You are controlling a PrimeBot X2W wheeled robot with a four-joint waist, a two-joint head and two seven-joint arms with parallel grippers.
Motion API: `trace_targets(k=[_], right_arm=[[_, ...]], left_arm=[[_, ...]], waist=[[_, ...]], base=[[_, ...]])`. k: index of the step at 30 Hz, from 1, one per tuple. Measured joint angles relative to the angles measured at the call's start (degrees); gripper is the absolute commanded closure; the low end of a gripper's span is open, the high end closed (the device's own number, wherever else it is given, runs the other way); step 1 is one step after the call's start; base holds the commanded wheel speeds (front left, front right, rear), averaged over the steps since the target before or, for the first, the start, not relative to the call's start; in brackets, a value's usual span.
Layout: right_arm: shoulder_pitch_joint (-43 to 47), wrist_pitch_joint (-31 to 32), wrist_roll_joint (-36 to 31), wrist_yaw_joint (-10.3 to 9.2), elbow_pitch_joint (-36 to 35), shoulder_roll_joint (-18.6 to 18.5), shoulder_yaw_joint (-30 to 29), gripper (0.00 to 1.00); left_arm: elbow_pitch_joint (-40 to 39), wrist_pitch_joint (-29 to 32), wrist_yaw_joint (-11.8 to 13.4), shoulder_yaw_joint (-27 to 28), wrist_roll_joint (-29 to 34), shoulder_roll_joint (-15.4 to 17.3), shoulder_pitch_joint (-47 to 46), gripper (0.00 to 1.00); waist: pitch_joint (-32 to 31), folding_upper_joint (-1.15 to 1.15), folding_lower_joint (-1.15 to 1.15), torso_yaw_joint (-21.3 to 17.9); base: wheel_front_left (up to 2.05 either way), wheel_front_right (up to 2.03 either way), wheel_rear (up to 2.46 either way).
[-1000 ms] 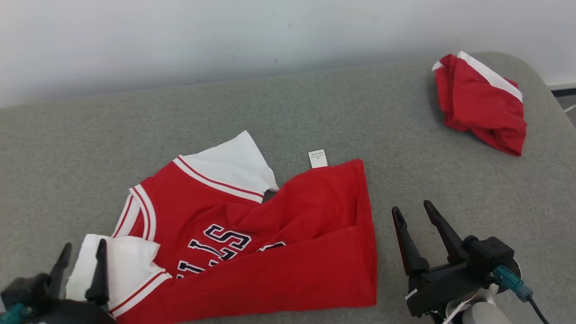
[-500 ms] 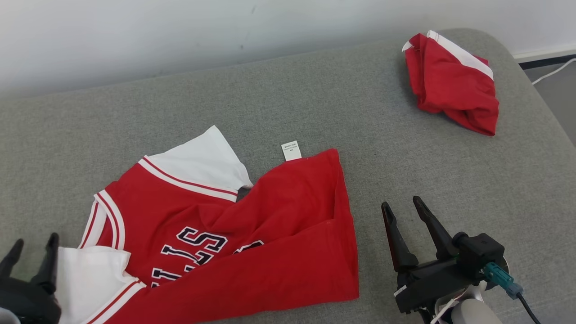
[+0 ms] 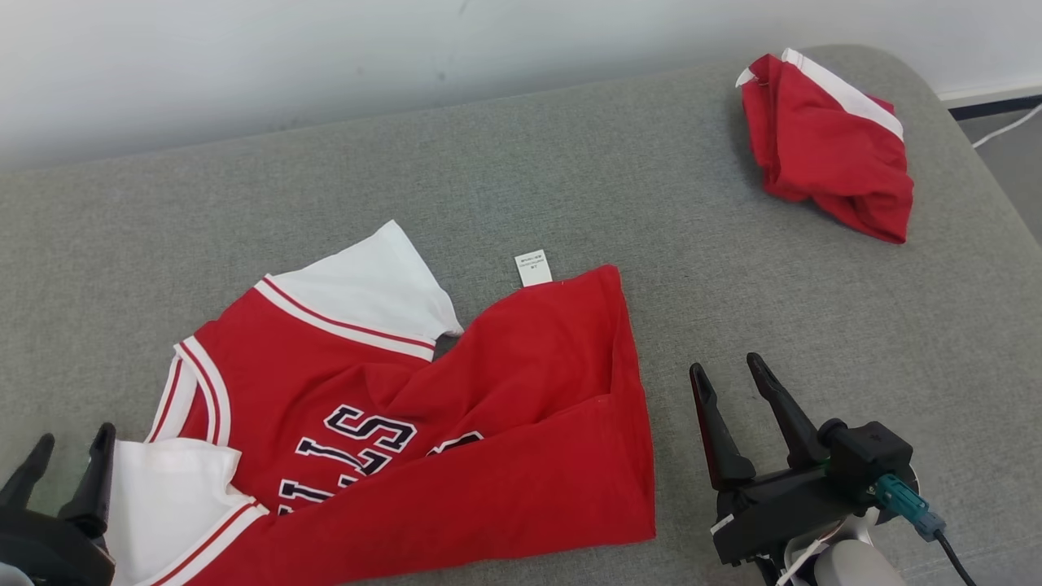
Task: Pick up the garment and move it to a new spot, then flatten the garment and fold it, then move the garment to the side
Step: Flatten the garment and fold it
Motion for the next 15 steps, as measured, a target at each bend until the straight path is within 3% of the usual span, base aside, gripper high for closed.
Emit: trace_targets(k=[14, 15], right_arm=[[-0.5, 0.0, 0.0, 0.01, 0.2, 0.1, 0.7, 0.00], [-0.5, 0.0, 0.0, 0.00, 0.2, 0.1, 0.7, 0.00]], left_arm=[[1.9, 1.6, 0.0, -1.9, -3.5, -0.6, 1.7, 0.00], [2.3, 1.4, 0.0, -2.1, -4.3, -0.8, 1.5, 0.15]], waist=[[0.8, 0.00, 0.00, 0.1], [0.9, 0.00, 0.00, 0.0]], base=[[0.00, 0.00, 0.00], [0.00, 0.00, 0.00]])
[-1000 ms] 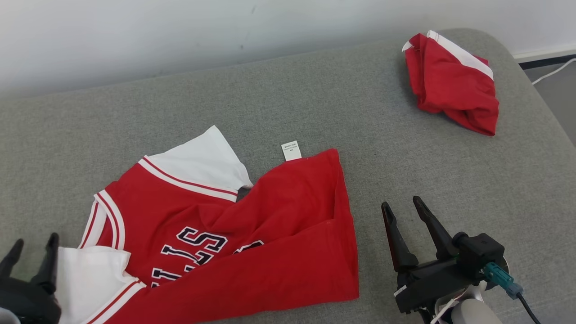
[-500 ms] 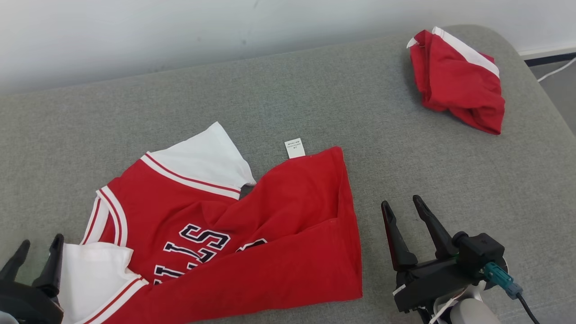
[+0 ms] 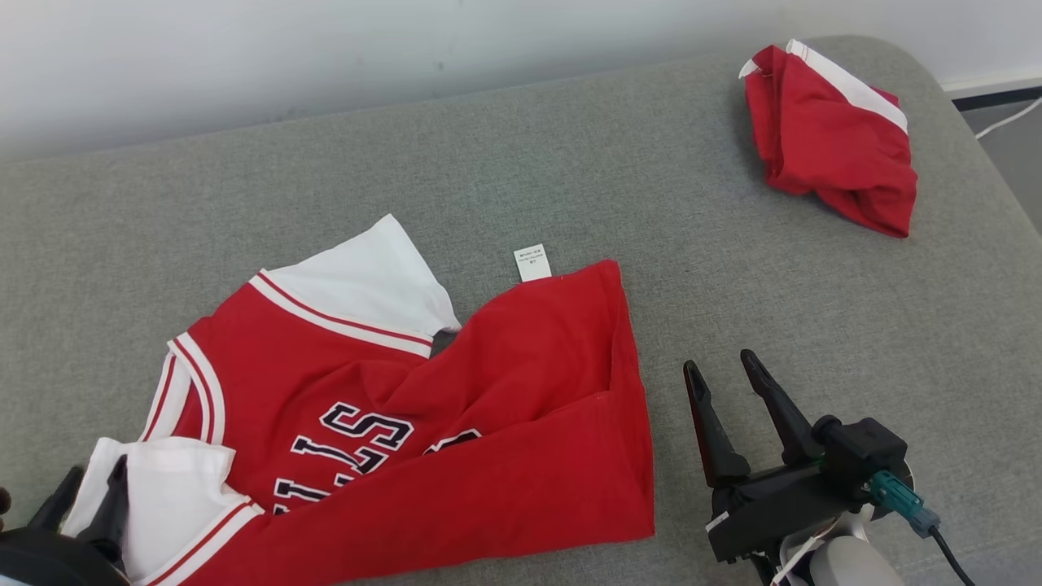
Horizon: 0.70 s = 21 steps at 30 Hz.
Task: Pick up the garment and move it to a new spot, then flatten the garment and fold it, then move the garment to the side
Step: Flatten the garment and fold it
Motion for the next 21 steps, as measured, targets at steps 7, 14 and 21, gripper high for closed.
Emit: trace_targets(k=[7, 14, 21], right_arm=[[-0.2, 0.0, 0.0, 0.00, 0.1, -0.1, -0.1, 0.00], [0.0, 0.0, 0.0, 0.01, 0.1, 0.0, -0.7, 0.00], [0.7, 0.0, -0.1, 0.00, 0.1, 0.0, -0.9, 0.00]], left_arm=[[2.1, -1.5, 0.0, -1.0, -1.0, 0.2, -1.5, 1.00], [0.6, -5.4, 0.0, -0.6, -1.9, 1.0, -1.9, 1.00], [-7.8, -9.9, 0.9, 0.2, -1.7, -0.1, 1.3, 1.00]], waist=[[0.3, 0.00, 0.00, -0.4], [-0.4, 0.00, 0.00, 0.4], [-1.5, 0.00, -0.01, 2.2]], base=[[0.00, 0.00, 0.00], [0.00, 0.00, 0.00], [0.00, 0.00, 0.00]])
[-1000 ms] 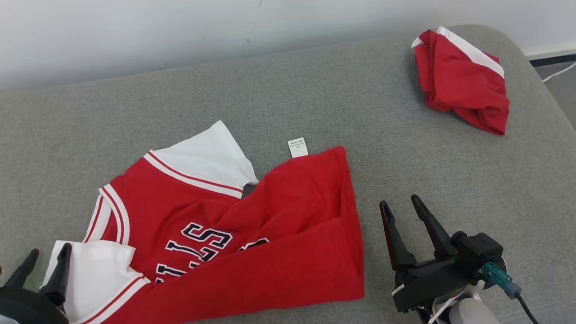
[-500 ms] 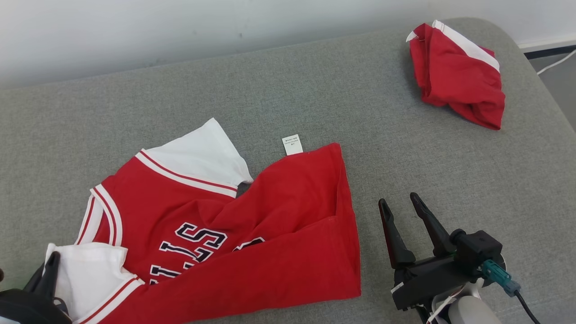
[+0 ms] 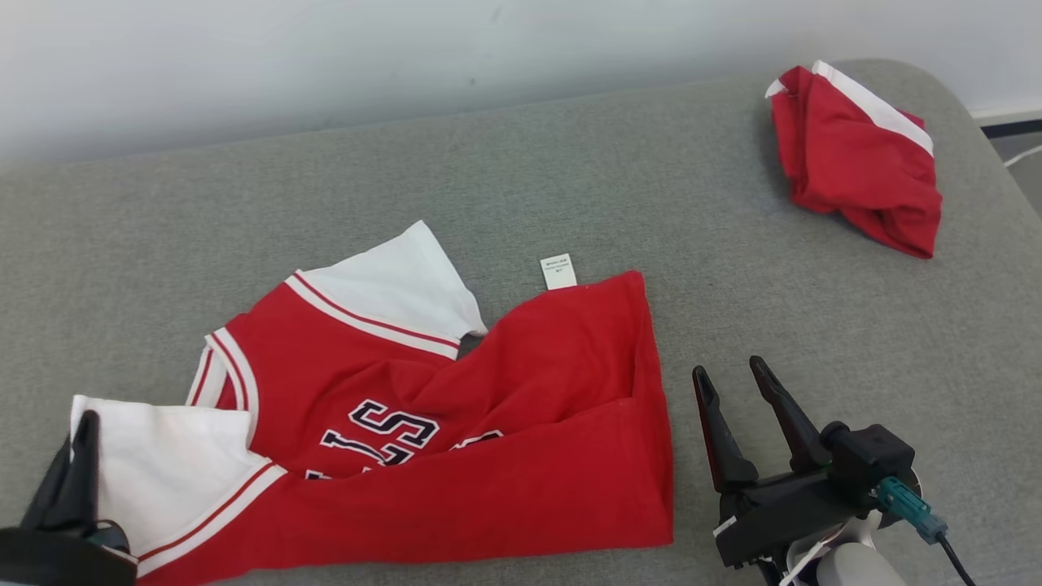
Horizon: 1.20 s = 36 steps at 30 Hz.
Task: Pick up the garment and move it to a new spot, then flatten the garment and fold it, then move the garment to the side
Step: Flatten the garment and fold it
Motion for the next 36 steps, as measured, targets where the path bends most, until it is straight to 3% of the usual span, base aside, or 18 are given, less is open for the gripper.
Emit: trace_targets(k=[10, 19, 27, 35, 36], right_arm=[[1.0, 0.0, 0.0, 0.01, 0.0, -0.8, -0.3, 0.00], [1.6, 0.0, 0.2, 0.00, 0.3, -1.9, -0.3, 0.00], [1.9, 0.0, 0.4, 0.01, 0.5, -2.4, -0.4, 0.00], [1.9, 0.0, 0.5, 0.01, 0.6, -2.7, -0.4, 0.00], [1.9, 0.0, 0.5, 0.01, 0.6, -2.7, -0.4, 0.00]], left_arm=[[-12.3, -2.7, 0.4, -1.0, -2.0, -3.3, 10.9, 1.00], [-17.4, -4.8, 0.1, -1.0, -3.6, -6.1, 17.1, 1.00], [-18.0, -5.6, -0.7, -2.4, -6.2, -7.2, 21.5, 1.00], [-13.2, -5.7, -0.8, -4.5, -6.0, -6.4, 22.5, 1.00], [-12.4, -5.7, -0.8, -4.7, -5.9, -6.5, 22.5, 0.95]], waist=[[-1.4, 0.00, 0.00, 3.9], [-2.5, 0.00, 0.00, 7.0], [-3.1, 0.00, 0.00, 8.7], [-3.4, 0.00, 0.00, 9.9], [-3.5, 0.00, 0.00, 10.0]], base=[[0.00, 0.00, 0.00], [0.00, 0.00, 0.00], [0.00, 0.00, 0.00], [0.00, 0.00, 0.00], [0.00, 0.00, 0.00]])
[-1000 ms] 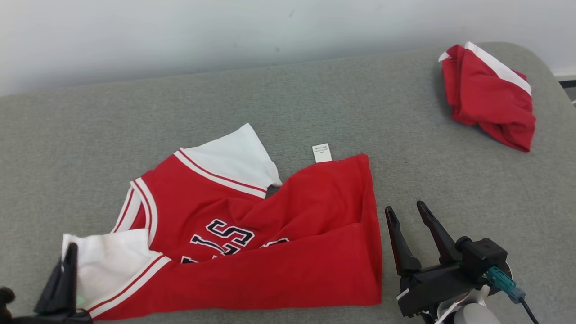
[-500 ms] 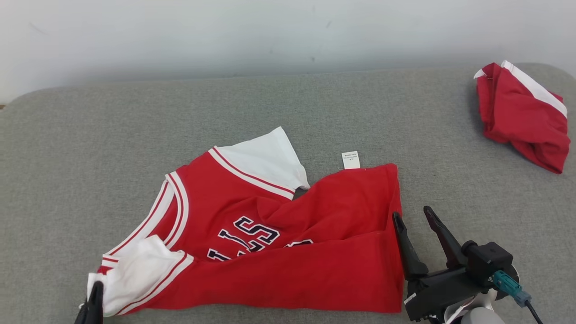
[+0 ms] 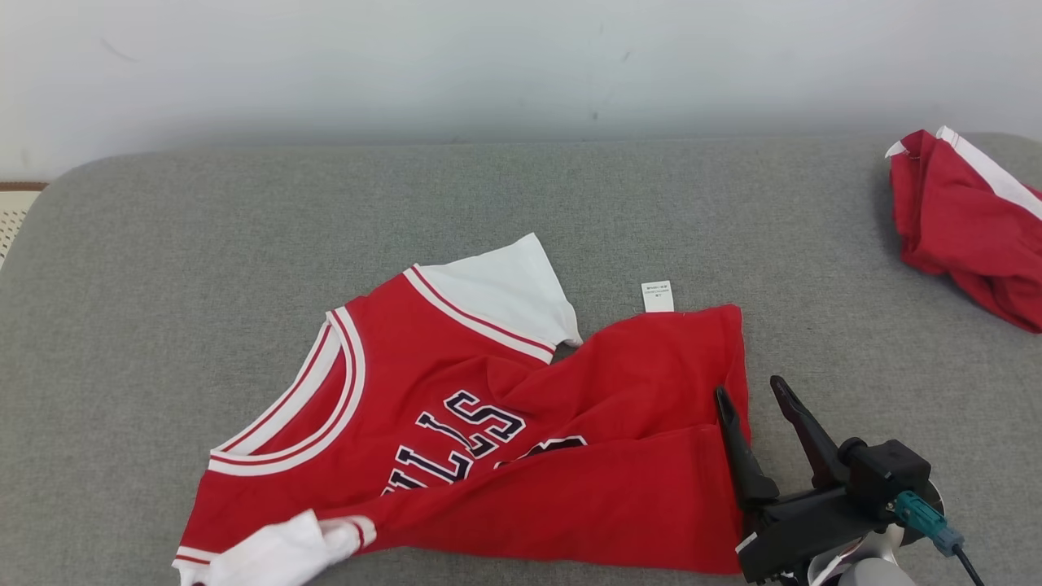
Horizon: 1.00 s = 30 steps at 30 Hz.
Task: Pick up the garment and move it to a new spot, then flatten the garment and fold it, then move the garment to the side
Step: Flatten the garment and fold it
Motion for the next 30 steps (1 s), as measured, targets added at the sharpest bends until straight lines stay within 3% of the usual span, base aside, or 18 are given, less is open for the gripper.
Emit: trace_targets(k=[2, 3, 15, 24, 30], right_arm=[[0.0, 0.0, 0.0, -0.01, 0.1, 0.0, 0.1, 0.00], [0.0, 0.0, 0.0, 0.00, 0.1, 0.0, 0.1, 0.00], [0.2, 0.0, 0.1, -0.01, 0.7, -0.6, -0.2, 0.00], [-1.7, 0.0, 1.6, 0.00, 8.3, -2.2, -0.1, 0.00], [-6.7, 3.7, 3.3, -0.01, 14.5, -2.8, 1.0, 0.00]], left_arm=[[1.2, 0.0, 0.0, 0.4, 0.1, -0.3, 0.0, 0.24], [1.3, 0.0, 0.0, 1.2, 0.2, -0.6, -0.1, 0.00], [-5.7, -0.2, 0.0, 9.6, 6.4, -5.4, -0.3, 0.00], [-8.1, -0.2, 0.0, 15.1, 18.0, -10.4, -1.1, 0.00], [-8.7, -0.2, 0.0, 16.8, 21.5, -13.1, -2.2, 0.00]], waist=[[-0.1, 0.00, 0.00, 0.1], [-0.2, 0.00, 0.00, 0.1], [-1.0, 0.00, 0.00, 0.4], [-1.7, 0.00, 0.00, 0.3], [-1.9, 0.00, 0.00, 0.3]], base=[[0.00, 0.00, 0.00], [0.00, 0.00, 0.00], [0.00, 0.00, 0.00], [0.00, 0.00, 0.00], [0.00, 0.00, 0.00]])
